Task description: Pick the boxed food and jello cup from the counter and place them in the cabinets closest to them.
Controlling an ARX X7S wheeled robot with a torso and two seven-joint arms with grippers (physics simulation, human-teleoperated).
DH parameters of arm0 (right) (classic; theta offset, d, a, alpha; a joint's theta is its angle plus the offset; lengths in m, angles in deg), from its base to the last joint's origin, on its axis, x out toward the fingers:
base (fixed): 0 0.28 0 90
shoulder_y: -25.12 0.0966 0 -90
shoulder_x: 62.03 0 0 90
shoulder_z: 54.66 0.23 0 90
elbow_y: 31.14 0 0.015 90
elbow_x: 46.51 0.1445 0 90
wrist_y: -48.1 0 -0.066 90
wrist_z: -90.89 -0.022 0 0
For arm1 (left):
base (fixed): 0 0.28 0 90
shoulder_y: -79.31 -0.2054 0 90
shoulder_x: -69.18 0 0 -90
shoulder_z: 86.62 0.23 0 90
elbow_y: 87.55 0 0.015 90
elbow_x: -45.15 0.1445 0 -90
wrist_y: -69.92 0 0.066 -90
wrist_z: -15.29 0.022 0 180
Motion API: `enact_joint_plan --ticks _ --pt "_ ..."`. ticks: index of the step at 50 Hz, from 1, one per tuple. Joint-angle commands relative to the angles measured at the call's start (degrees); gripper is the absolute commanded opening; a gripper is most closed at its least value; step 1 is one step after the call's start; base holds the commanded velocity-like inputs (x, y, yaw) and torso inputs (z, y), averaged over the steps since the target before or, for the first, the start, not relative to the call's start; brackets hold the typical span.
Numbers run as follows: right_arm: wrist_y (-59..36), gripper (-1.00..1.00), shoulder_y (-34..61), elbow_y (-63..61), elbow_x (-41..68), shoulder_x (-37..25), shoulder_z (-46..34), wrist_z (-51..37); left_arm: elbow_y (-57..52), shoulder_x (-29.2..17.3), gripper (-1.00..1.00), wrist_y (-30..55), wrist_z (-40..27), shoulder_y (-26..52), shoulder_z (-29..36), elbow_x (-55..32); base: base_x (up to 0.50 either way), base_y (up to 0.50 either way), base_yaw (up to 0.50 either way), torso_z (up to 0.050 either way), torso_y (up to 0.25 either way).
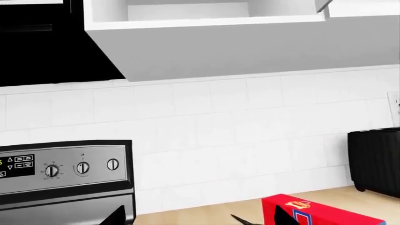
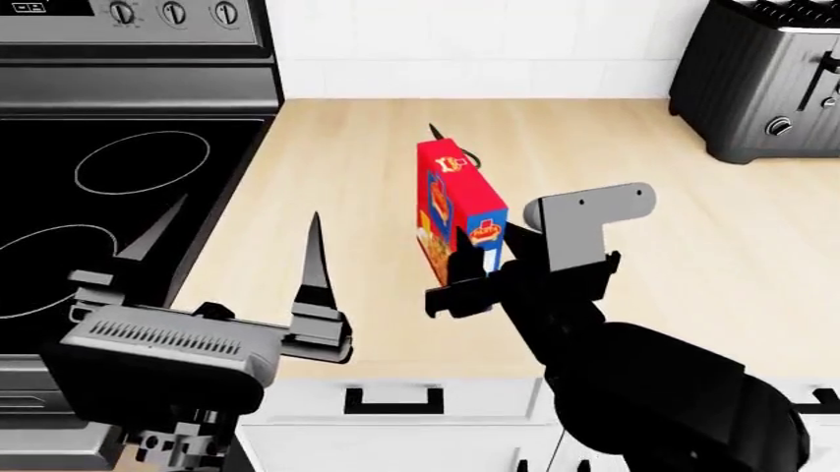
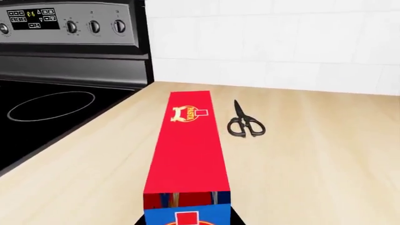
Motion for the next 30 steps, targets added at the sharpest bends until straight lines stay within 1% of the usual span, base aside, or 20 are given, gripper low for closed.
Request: enact_joint_plan --ticks 1,8,13,18,21,23,26,28,30 --pt "0.7 -1.00 0.3 1.0 -0.3 0.3 -0.2 0.9 0.3 -0.3 1.00 -0.3 -0.3 0.0 0.2 -0.3 0.00 0.00 0.00 0.000 0.000" --pt "0.9 -1.00 0.1 0.0 0.1 -0.1 0.4 0.3 0.1 -0.5 1.00 -0.1 -0.6 0.0 0.2 -0.6 0.00 0.00 0.00 0.000 0.000" --pt "-0.5 -1.00 1.5 -5.7 3.4 -1.7 3.5 -3.5 0.5 -0.3 1.00 0.3 -1.1 0.7 -0.5 -1.0 0.00 0.00 0.00 0.000 0.000" --pt "-3.8 -1.00 5.9 -11.4 9.7 -3.2 7.2 -9.9 1.5 1.1 1.00 5.1 -3.2 5.0 -2.8 -1.9 0.00 0.00 0.00 0.000 0.000" --pt "-6.1 -1.00 9.7 -12.6 14.0 -3.9 8.9 -13.2 4.6 2.2 1.00 8.3 -3.7 10.6 -4.4 -3.4 0.00 0.00 0.00 0.000 0.000" --pt "-7.3 -1.00 12.1 -13.1 17.4 -4.5 10.3 -15.7 9.0 3.1 1.00 9.3 -4.0 15.8 -4.7 -3.6 0.00 0.00 0.00 0.000 0.000" --pt "-8.1 -1.00 14.2 -13.6 21.4 -5.7 12.0 -18.2 19.5 5.8 1.00 9.5 -4.5 23.6 -6.2 -4.5 0.00 0.00 0.00 0.000 0.000" --pt "-8.7 -1.00 15.3 -13.9 22.8 -6.4 12.4 -19.3 30.9 8.2 1.00 8.0 -4.1 29.8 -7.3 -5.5 0.00 0.00 0.00 0.000 0.000" --pt "-9.4 -1.00 16.5 -14.4 23.3 -7.0 12.3 -19.7 42.4 9.9 1.00 4.5 -4.6 35.5 -7.9 -4.9 0.00 0.00 0.00 0.000 0.000"
